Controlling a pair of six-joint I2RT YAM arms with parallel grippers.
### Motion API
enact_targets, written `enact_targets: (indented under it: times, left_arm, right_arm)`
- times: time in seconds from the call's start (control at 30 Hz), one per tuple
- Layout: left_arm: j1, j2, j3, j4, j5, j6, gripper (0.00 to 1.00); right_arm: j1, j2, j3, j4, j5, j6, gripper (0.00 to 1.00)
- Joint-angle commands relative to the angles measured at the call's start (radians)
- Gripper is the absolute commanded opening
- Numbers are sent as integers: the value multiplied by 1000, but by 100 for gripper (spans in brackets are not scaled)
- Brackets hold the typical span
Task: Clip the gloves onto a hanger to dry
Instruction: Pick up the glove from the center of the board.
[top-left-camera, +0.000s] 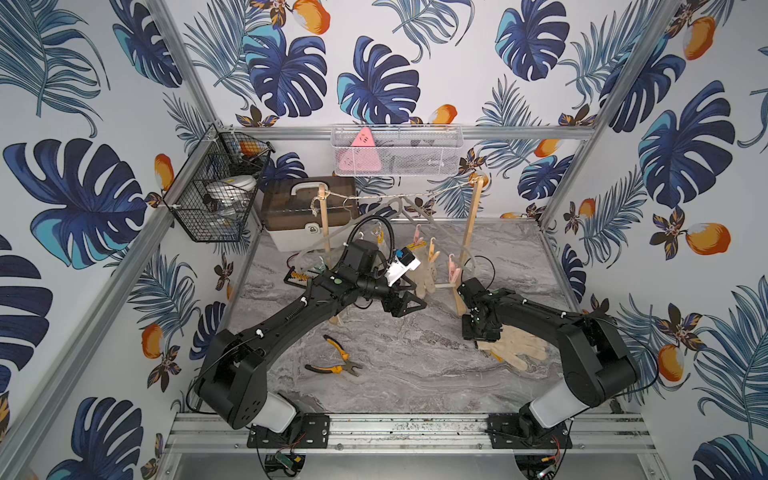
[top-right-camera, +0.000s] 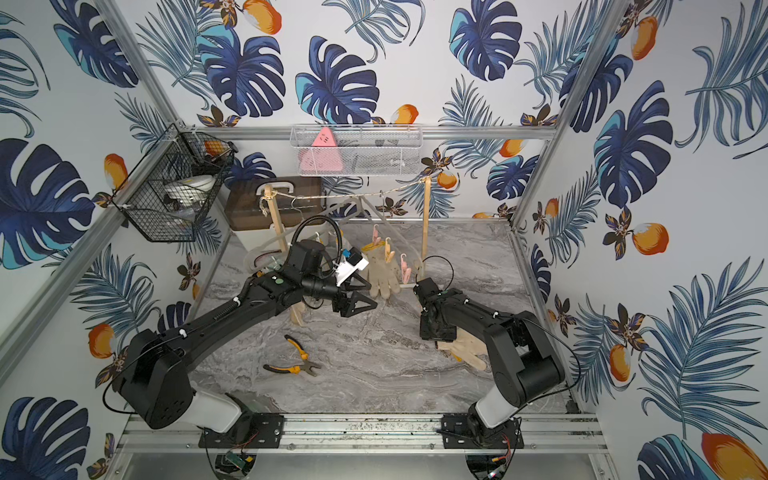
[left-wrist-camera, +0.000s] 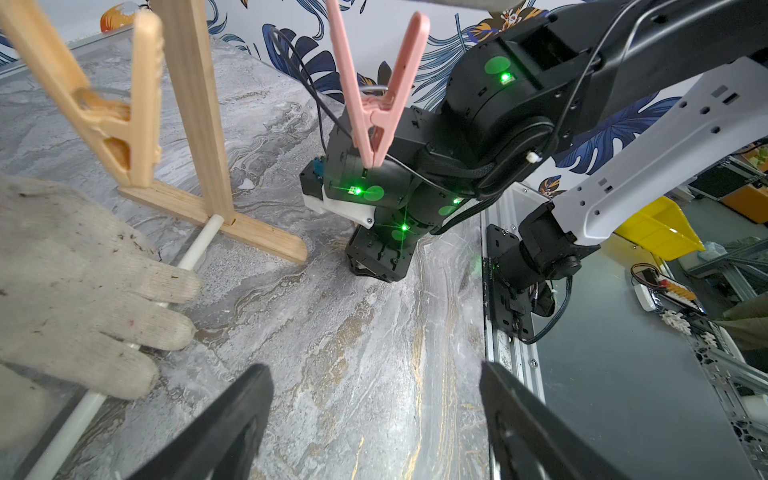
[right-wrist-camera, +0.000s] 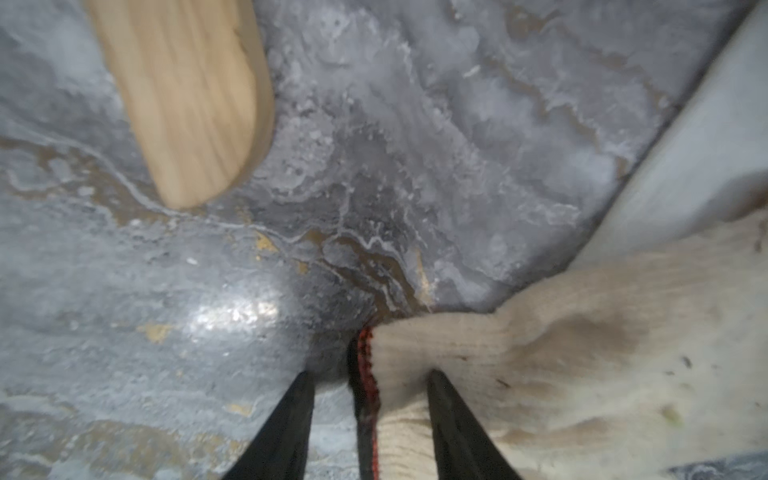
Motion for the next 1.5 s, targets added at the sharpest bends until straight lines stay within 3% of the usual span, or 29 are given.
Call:
enact_targets:
  times: [0.0,0.27,0.6,0.93,1.13,1.3,1.47]
  left_arm:
    - [-6,-8,-7,37,-6,-22,84]
    - [-9,-21,-13,3,-15,-7,84]
    - [-26,-53,-49,64,-39,-64,84]
    - [-282,-92,-206,440,-392,-313,84]
    - [-431,-21,-140,480,-572,-299,84]
    - [-471,40,-66,401,-767,-274,81]
    - [-472,63,-44,414,-834,-272,70]
  right_arm:
    - [3,24,4,38,19,20,41]
    - [4,-3,-2,30,22,35,11]
    - [3,-219,67,-114,34,48,0]
    - [22,-440,339,-308,20,190,0]
    - [63,-444,432,-310,9,276,0]
    - [115,-428,479,-294,-2,323,0]
    - [130,-435,462,-248,-37,367,0]
